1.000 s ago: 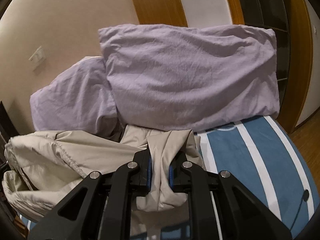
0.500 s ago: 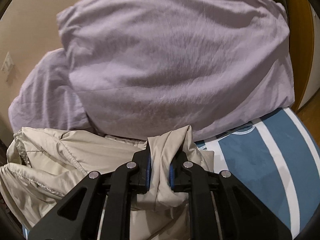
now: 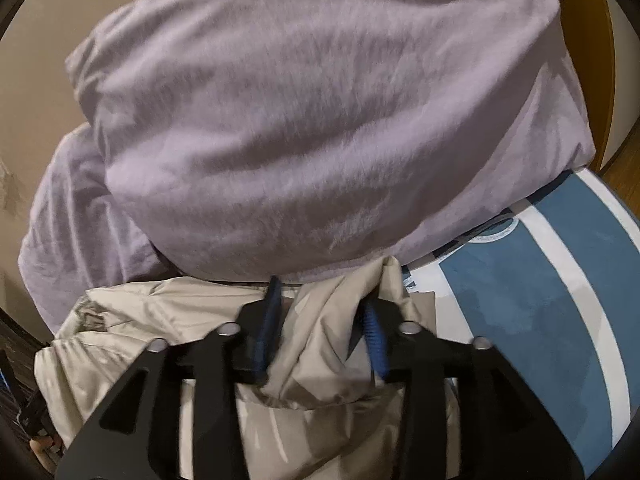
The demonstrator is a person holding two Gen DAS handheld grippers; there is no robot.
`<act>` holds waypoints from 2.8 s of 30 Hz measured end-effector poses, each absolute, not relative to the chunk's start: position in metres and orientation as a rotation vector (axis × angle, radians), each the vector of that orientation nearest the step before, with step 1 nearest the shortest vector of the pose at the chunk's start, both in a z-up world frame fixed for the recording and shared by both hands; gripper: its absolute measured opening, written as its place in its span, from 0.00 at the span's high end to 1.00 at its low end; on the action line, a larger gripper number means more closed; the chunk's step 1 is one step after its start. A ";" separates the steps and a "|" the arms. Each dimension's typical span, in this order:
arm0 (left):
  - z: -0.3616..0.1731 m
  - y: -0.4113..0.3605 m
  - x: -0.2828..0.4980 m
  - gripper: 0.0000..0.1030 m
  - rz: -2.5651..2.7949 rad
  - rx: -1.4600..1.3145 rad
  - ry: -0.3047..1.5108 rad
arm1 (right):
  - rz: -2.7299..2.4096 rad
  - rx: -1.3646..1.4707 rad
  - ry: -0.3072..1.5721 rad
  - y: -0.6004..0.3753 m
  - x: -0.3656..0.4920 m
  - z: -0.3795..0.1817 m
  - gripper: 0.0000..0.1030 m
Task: Fold large clothes
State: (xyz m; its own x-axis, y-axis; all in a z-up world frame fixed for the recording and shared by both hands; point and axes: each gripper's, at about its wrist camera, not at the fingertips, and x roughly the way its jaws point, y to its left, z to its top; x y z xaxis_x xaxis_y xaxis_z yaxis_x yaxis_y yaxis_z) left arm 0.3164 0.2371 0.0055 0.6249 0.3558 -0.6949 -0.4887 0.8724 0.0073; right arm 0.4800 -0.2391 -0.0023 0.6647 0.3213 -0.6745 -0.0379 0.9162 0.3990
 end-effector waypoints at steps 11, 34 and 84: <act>0.051 0.236 0.280 0.23 0.530 -0.219 0.628 | 0.296 0.247 0.717 -0.207 0.432 0.047 0.34; 0.005 0.152 0.275 0.19 0.304 -0.183 0.688 | 0.513 -0.108 0.794 -0.025 0.388 -0.022 0.29; -0.078 0.180 0.352 0.02 0.409 -0.212 0.655 | -0.026 -0.024 0.802 -0.138 0.515 -0.051 0.16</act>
State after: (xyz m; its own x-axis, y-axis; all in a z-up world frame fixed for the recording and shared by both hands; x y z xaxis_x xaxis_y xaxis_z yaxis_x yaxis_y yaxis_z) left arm 0.3519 0.1804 -0.0777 0.7176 0.3013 -0.6279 -0.4328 0.8993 -0.0632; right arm 0.5152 -0.1379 -0.0511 0.6952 -0.0323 -0.7181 0.0144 0.9994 -0.0310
